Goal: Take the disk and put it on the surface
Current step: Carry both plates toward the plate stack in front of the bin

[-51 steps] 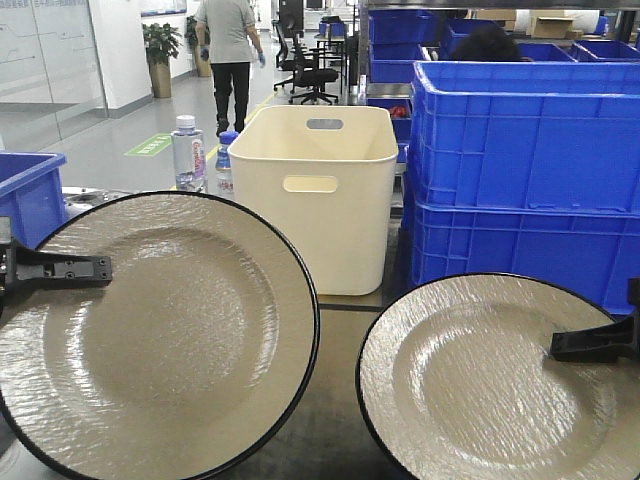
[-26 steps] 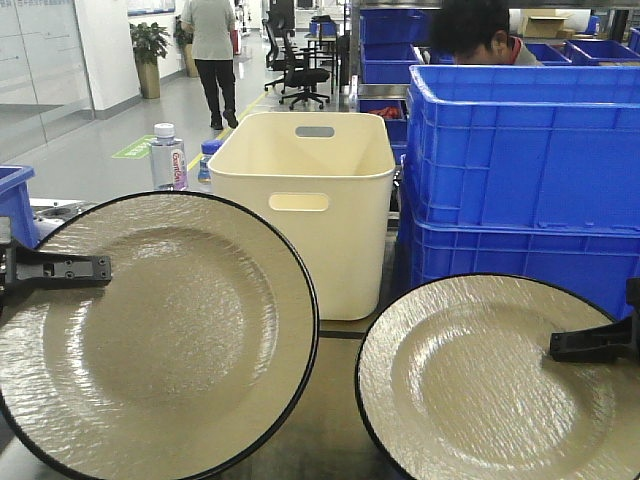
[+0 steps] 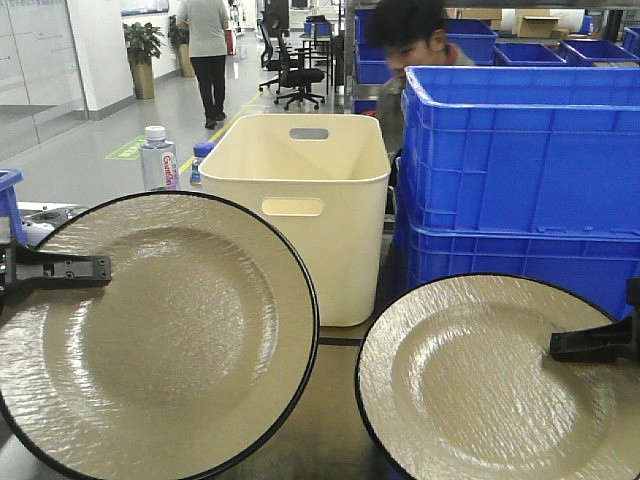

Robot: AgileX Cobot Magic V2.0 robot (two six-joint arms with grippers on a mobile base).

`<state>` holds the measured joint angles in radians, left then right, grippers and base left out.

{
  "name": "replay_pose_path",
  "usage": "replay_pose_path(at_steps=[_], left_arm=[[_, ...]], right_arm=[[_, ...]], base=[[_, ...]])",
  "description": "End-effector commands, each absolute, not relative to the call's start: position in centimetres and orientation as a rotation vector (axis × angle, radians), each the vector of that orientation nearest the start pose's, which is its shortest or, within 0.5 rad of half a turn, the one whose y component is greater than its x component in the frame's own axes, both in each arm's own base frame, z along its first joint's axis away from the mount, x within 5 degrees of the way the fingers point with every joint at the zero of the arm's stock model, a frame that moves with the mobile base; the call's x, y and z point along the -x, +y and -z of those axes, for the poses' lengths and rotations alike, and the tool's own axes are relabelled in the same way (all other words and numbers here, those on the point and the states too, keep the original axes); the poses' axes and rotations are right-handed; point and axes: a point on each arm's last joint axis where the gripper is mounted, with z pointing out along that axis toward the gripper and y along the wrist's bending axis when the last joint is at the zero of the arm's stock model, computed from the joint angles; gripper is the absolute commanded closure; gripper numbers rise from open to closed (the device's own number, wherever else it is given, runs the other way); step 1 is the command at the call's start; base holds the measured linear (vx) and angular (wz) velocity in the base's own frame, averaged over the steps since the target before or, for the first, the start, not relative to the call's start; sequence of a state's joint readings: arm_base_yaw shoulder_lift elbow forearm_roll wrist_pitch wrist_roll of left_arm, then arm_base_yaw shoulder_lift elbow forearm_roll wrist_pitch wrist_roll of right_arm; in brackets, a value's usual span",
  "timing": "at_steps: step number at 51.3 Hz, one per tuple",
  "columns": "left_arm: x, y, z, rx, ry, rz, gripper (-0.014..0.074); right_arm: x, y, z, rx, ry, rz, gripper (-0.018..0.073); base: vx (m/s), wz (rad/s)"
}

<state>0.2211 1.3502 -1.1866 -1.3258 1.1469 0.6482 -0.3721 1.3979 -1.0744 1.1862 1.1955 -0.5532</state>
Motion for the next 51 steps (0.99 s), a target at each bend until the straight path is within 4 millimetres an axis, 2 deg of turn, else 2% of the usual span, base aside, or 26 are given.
replay_pose_path(at_steps=[1, 27, 38, 44, 51], left_arm=[[-26.4, -2.6, -41.7, -0.024, 1.862, 1.346, 0.0601], [-26.5, -2.6, -41.8, -0.022, 1.858, 1.348, 0.0601], [-26.7, -2.4, -41.5, -0.03, 1.871, 1.267, 0.0601], [-27.0, -2.1, -40.3, -0.041, 1.97, 1.181, 0.0601], [-28.4, -2.6, -38.8, -0.014, 2.038, 1.196, 0.0601]], right_arm=[[-26.7, -1.5, -36.0, -0.204, 2.108, -1.333, 0.0568], [-26.8, -1.5, -36.0, -0.21, 2.1, -1.332, 0.0568], [-26.7, -1.4, -36.4, -0.198, 2.08, -1.365, 0.0568], [-26.3, -1.2, -38.9, -0.136, 2.01, -1.337, 0.0568], [-25.4, -1.0, -43.4, -0.047, 1.909, -1.235, 0.0568]], base=[[0.0, 0.0], [0.0, 0.0], [0.0, 0.0], [0.0, 0.0], [0.0, 0.0]])
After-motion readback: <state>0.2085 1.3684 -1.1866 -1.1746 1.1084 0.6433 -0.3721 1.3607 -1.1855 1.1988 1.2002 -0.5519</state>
